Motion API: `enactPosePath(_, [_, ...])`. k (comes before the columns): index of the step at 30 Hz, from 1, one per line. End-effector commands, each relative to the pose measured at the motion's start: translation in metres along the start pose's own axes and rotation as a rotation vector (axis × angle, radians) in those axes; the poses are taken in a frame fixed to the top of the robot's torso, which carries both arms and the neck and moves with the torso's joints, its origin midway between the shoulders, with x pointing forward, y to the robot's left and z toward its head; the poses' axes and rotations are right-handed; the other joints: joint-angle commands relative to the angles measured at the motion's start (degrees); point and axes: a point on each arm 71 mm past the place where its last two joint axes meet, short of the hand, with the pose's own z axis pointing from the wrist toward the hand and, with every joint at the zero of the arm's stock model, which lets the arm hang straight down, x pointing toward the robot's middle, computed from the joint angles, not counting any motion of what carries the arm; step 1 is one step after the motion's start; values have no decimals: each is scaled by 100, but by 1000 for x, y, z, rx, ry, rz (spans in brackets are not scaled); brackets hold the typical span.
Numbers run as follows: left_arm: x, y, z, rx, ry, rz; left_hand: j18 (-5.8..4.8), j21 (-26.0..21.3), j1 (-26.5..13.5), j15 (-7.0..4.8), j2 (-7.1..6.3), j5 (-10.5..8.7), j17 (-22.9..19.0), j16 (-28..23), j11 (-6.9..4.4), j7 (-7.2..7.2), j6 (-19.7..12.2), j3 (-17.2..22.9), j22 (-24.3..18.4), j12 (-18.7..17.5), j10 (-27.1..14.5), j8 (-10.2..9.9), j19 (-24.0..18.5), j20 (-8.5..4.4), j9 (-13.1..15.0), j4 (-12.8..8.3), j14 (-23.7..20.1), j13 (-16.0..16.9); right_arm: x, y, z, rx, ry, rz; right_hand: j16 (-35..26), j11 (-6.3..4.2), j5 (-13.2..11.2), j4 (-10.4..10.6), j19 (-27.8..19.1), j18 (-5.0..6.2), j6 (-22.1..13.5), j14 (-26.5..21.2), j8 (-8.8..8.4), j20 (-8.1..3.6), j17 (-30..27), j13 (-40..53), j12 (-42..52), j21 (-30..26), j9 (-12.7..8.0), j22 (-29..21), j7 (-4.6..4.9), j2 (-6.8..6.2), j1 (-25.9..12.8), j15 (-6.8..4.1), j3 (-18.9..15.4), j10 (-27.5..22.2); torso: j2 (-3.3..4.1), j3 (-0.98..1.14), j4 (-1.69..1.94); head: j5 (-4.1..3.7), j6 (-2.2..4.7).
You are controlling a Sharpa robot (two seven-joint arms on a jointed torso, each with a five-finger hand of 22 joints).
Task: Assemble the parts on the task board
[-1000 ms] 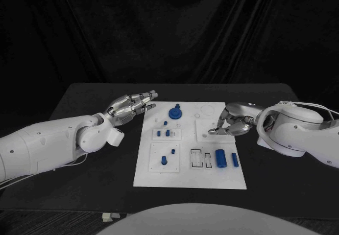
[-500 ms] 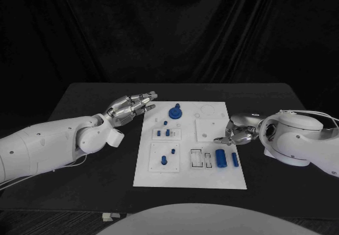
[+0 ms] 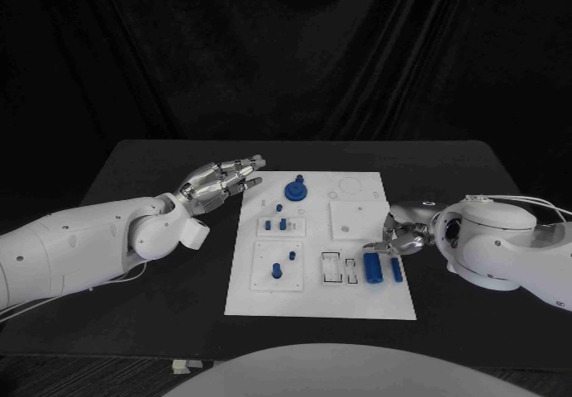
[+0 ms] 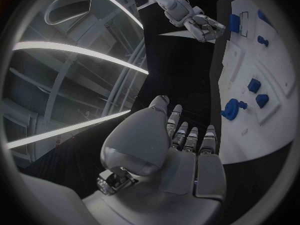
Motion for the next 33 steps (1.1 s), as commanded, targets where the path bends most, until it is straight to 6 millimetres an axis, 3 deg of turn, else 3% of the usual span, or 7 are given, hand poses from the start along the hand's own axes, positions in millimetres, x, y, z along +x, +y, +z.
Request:
enactPosePath(1, [1,0,0,15,4,-7,115,-2,17,26,52,8,9,37,41,6,14,25,-4,39,3,33,-5,37,6,1,8,6,4,-1,0,44,21,-29,-51,9,-41,14,262,-79,37,437,-188,-12,534,1508,30,13,-130,1262,15,-171,-24,-12,-105,606,0,1,-1,5,-1])
enactPosePath(4, [1,0,0,14,4,-7,115,-3,19,27,52,7,9,37,43,8,12,28,-8,41,4,33,-6,37,6,-2,8,6,8,-1,0,51,40,-37,-103,49,-78,20,233,-62,-13,419,-466,18,424,1508,30,-55,-317,1238,67,-271,-105,27,-199,606,0,0,-2,13,-1])
enactPosePath(9, [1,2,0,11,4,-9,115,-3,21,28,54,8,9,38,44,9,10,31,-9,47,9,33,-7,37,6,-4,8,7,12,0,1,51,53,-39,-122,75,-140,21,223,-56,-2,414,-662,45,379,1508,30,-82,-464,1228,100,-340,-80,56,-248,606,-1,-1,2,3,-1])
enactPosePath(20, [1,7,-3,3,2,-15,115,-3,24,28,56,8,10,38,47,11,7,36,-10,52,14,32,-7,38,5,-7,9,9,20,6,7,33,76,-37,-122,75,-186,18,220,-53,46,414,-752,67,368,1508,30,-93,-531,1225,101,-352,36,78,-252,606,0,1,0,-10,-1])
enactPosePath(23, [1,8,-3,2,1,-17,115,-3,24,28,56,8,10,38,47,11,7,36,-10,52,14,32,-7,38,5,-7,9,9,22,8,9,28,83,-37,-123,71,-179,11,215,-49,68,413,-811,82,357,1508,30,-108,-558,1220,100,-302,217,88,-212,606,1,0,1,-4,-1])
enactPosePath(28, [1,8,-4,1,0,-18,115,-4,26,29,56,7,9,38,49,13,4,41,-12,53,14,32,-7,38,5,-11,8,9,25,11,11,21,96,-39,-120,71,320,-47,209,-43,96,410,-947,97,335,1508,30,-132,-590,1214,102,-138,860,99,-45,606,0,1,2,-11,-1])
enactPosePath(33, [1,9,-4,0,0,-18,115,-4,26,29,56,7,9,38,49,13,4,41,-12,53,14,32,-7,38,5,-11,8,9,29,11,14,25,119,-49,-130,80,844,-167,194,-34,34,402,-1035,111,296,1508,30,-175,-571,1201,122,-94,1225,116,30,606,2,1,2,-1,-1])
